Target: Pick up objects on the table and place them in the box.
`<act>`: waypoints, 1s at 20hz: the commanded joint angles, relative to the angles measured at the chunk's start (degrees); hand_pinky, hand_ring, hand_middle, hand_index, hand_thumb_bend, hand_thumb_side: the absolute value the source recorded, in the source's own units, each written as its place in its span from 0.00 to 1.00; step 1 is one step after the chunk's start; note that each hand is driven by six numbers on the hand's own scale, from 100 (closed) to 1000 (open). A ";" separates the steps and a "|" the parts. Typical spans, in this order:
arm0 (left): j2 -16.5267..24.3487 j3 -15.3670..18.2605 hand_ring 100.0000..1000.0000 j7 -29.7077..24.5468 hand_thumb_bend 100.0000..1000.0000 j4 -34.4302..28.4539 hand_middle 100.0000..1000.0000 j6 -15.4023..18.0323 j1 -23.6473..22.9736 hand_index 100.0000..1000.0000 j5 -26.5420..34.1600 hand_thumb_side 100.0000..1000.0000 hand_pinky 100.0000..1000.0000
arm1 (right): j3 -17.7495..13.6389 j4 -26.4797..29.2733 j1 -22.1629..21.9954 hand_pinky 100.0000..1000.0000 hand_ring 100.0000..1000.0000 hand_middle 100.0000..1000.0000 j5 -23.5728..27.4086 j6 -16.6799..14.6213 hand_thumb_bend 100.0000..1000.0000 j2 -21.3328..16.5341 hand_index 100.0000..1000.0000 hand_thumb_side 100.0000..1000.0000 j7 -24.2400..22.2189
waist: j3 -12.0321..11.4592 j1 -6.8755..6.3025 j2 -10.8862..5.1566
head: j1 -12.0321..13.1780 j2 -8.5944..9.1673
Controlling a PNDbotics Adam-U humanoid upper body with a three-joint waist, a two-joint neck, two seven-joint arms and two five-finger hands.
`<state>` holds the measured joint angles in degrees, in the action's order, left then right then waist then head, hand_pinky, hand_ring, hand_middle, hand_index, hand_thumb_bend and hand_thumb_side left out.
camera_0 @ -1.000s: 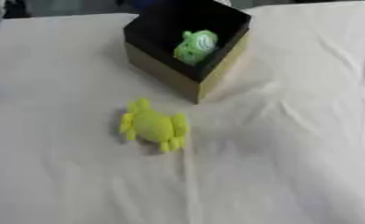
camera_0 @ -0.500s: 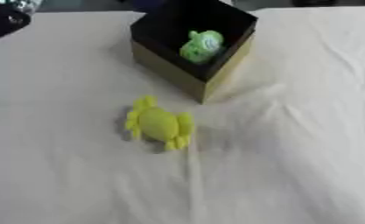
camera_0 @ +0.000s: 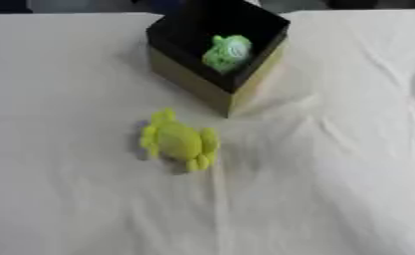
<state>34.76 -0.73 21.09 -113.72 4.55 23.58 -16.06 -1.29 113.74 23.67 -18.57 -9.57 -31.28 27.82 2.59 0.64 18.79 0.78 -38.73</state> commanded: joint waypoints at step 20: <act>-3.00 1.88 0.80 4.74 0.22 -0.87 0.76 3.53 -2.64 0.83 2.25 1.00 0.69 | -0.77 0.85 0.32 0.83 0.68 0.65 -0.17 0.11 0.00 -0.71 0.79 1.00 0.41 | -0.15 -0.10 -1.10 | -0.45 -0.71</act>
<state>31.23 0.57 25.98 -113.74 7.93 20.64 -13.64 -1.42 113.74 23.64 -18.57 -9.44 -31.06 27.96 2.43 0.51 18.78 0.38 -38.85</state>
